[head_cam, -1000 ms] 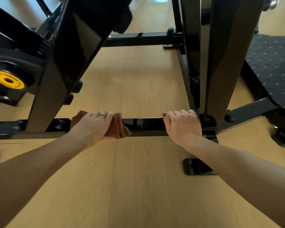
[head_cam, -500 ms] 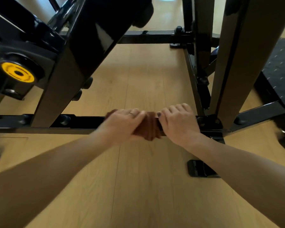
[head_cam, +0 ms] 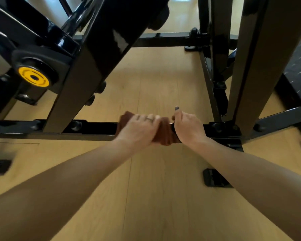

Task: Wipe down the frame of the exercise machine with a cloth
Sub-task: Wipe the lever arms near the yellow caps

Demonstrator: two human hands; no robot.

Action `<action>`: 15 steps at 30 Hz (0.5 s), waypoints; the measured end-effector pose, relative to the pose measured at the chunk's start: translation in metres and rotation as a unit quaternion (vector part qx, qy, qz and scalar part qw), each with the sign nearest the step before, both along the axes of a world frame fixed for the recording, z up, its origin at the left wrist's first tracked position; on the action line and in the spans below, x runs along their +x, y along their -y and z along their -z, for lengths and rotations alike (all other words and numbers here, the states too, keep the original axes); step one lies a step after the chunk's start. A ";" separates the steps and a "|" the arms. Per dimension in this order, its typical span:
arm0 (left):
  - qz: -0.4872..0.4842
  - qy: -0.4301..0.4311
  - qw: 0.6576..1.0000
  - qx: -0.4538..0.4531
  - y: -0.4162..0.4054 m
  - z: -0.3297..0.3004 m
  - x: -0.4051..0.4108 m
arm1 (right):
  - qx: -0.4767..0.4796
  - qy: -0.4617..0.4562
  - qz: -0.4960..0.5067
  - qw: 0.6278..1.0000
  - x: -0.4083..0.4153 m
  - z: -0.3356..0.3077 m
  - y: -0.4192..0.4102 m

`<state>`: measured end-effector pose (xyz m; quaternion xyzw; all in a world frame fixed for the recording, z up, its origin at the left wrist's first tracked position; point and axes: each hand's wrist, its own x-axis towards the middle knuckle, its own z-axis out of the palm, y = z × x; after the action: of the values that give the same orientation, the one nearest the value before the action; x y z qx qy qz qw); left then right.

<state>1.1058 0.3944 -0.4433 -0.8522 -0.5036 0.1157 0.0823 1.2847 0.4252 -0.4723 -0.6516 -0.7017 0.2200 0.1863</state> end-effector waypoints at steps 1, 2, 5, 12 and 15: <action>0.014 -0.001 1.000 0.006 -0.002 0.004 0.021 | 0.000 -0.018 0.012 1.000 0.001 0.002 0.000; 0.024 -0.001 1.000 0.013 -0.005 0.005 0.035 | -0.004 -0.026 0.018 0.999 0.002 0.002 0.000; 0.045 0.003 0.999 0.019 -0.009 0.009 0.031 | 0.019 0.023 -0.020 0.999 0.003 0.001 0.004; -0.046 0.031 0.998 -0.017 0.008 -0.001 -0.107 | 0.026 0.116 -0.076 0.990 0.003 0.005 0.008; -0.087 0.009 0.995 -0.048 0.006 -0.006 -0.122 | -0.009 0.092 -0.066 0.994 0.001 0.004 0.005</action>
<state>0.9840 0.3885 -0.4377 -0.8092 -0.5703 0.1387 0.0259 1.2855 0.4204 -0.4764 -0.6232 -0.7551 0.1772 0.1002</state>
